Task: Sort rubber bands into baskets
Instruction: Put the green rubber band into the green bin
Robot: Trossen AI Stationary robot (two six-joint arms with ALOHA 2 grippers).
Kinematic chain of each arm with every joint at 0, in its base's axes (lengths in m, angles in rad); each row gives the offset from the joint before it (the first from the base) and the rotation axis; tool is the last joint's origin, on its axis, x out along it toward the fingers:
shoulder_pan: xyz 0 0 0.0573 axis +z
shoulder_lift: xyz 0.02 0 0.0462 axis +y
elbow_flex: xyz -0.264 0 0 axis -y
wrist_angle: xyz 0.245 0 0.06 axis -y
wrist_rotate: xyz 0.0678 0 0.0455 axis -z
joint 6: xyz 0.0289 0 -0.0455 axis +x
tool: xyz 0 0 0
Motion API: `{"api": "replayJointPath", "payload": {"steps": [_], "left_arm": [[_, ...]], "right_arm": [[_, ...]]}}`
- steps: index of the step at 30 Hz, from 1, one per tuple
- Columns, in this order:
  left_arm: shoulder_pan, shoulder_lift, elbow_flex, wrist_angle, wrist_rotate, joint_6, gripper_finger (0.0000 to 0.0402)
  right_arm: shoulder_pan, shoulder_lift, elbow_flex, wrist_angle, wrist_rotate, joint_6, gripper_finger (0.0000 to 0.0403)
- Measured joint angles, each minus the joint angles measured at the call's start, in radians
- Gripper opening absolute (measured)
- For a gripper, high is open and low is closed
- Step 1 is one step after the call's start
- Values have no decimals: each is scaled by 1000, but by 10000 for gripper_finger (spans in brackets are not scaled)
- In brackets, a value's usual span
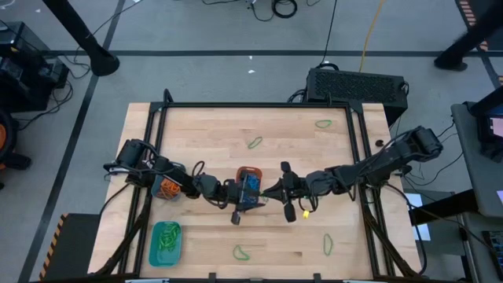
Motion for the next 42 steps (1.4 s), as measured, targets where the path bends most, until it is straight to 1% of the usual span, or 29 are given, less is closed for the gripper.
{"api": "replayJointPath", "payload": {"steps": [3, 7, 10, 13, 17, 18, 28, 31, 33, 35, 38, 42], "left_arm": [[0, 0, 0, -7, -36, 0, 144], [1, 0, 0, -18, -41, 0, 142], [1, 0, 0, -22, -42, 0, 129], [1, 0, 1, -24, -42, 0, 96], [1, 0, 0, -24, -45, 12, 25], [1, 0, 0, -24, -45, 16, 14], [1, 0, 0, -32, -44, 28, 5], [1, -1, 0, -40, -44, 36, 4], [1, -8, 0, -57, -44, 36, 4], [1, -29, 1, -108, -44, 36, 4], [-3, -80, 0, -243, -43, 36, 3], [-27, -208, 1, -497, -41, 35, 3]], "right_arm": [[0, 14, 0, 20, 1, 0, 0], [0, 23, 0, 37, 0, 1, 0], [0, 23, 0, 39, 0, 1, 0], [0, 23, 0, 38, -1, 4, 0], [0, 23, 0, 7, -6, 9, 0], [0, 23, 0, 0, -6, 10, 0], [0, 23, 0, -19, -6, 10, 3], [0, 23, 0, -19, -6, 9, 22], [0, 23, 0, -20, -6, -8, 44], [0, 16, 0, -30, -6, -27, 70], [0, -9, 0, -53, -6, -40, 111], [0, -60, 0, -128, -7, -43, 154]]}}
